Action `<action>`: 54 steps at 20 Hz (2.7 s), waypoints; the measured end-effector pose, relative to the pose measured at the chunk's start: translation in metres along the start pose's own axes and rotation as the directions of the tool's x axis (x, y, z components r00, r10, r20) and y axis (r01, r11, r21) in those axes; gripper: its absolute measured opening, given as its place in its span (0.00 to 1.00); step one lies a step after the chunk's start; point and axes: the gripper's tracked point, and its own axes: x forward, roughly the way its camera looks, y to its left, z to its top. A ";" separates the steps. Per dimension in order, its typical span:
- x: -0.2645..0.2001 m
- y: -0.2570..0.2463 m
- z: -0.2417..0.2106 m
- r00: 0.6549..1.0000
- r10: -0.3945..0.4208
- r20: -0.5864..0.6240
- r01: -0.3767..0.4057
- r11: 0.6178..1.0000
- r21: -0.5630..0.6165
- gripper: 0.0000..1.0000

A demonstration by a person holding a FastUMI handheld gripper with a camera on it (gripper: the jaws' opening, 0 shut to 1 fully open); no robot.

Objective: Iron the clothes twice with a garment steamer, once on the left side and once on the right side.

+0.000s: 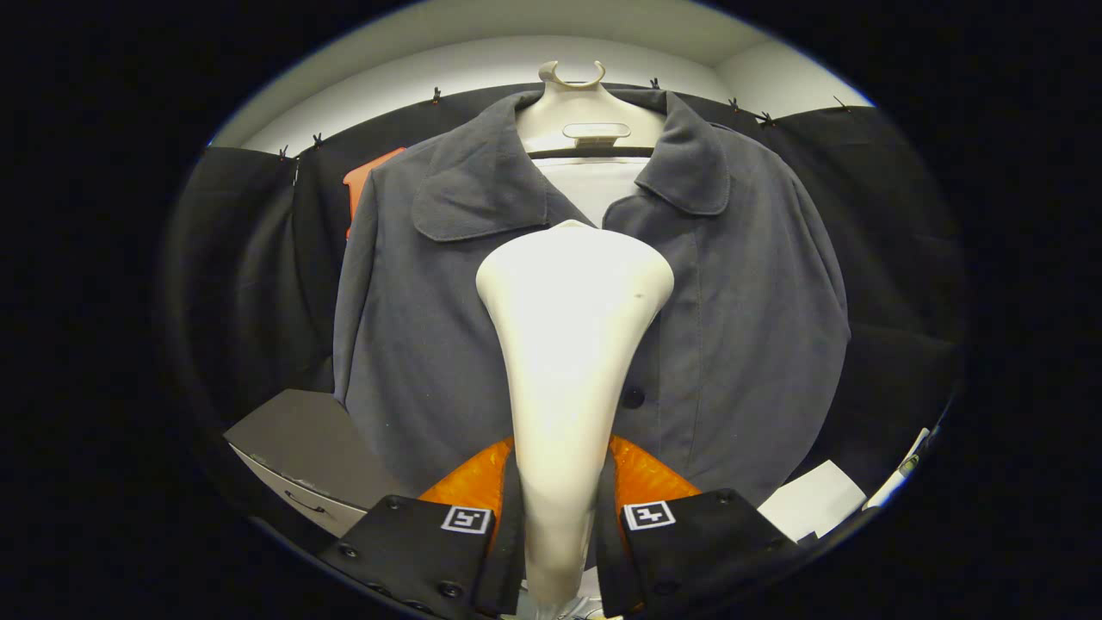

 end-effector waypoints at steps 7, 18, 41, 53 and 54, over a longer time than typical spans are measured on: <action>0.002 -0.001 -0.018 0.999 0.015 -0.035 -0.015 1.000 -0.003 0.42; 0.005 -0.001 -0.067 0.991 0.025 -0.132 -0.023 1.000 0.016 0.42; 0.007 -0.010 -0.155 0.958 0.011 -0.287 -0.004 1.000 0.025 0.42; -0.001 -0.021 -0.201 0.931 -0.001 -0.366 0.015 0.999 0.036 0.42; -0.002 -0.020 -0.206 0.926 0.001 -0.377 0.014 0.999 0.036 0.42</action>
